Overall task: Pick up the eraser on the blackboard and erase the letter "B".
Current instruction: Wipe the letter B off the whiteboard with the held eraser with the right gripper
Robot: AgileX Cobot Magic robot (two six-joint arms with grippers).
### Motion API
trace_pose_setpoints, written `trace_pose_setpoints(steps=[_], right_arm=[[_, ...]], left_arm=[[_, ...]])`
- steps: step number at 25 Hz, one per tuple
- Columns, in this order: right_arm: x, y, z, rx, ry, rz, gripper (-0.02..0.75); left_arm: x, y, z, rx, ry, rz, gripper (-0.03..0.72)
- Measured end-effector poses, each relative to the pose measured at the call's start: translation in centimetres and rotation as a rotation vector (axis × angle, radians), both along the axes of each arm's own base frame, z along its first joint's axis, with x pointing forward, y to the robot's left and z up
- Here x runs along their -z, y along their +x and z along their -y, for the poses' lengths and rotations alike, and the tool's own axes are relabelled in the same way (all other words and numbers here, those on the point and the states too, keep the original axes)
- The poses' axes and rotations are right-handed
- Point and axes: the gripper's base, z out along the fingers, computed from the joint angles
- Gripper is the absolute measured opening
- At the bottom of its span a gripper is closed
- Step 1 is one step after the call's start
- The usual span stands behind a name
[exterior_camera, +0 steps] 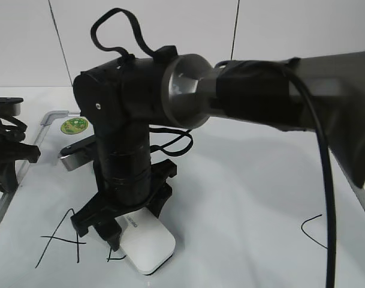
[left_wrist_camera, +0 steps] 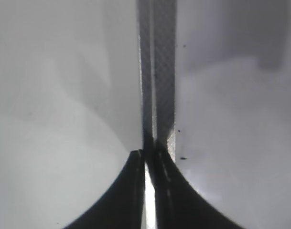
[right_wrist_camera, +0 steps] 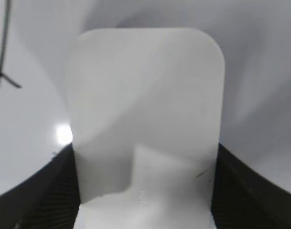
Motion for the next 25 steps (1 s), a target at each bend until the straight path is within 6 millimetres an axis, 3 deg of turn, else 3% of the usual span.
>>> trace_pose_setpoints(steps=[7,12,17,21,25], right_arm=[[0.0,-1.4,-1.1,-0.04,0.008,-0.003,0.549],[-0.1,-1.3,-1.1,-0.033,0.0,0.01,0.549],[-0.1,0.2,0.1,0.034,0.0,0.008,0.548],[-0.1,3.5,2.9,0.138,0.005,0.011,0.547],[-0.1,4.8,4.2,0.178,0.003,0.015,0.547]], left_arm=[[0.0,0.0,0.0,0.002,0.004,-0.004,0.017],[0.0,-0.1,0.0,0.002,0.004,-0.006,0.017],[0.0,-0.1,0.0,0.002,0.004,-0.006,0.017],[0.0,-0.1,0.0,0.002,0.004,-0.006,0.017],[0.0,-0.1,0.0,0.004,0.004,-0.006,0.017]])
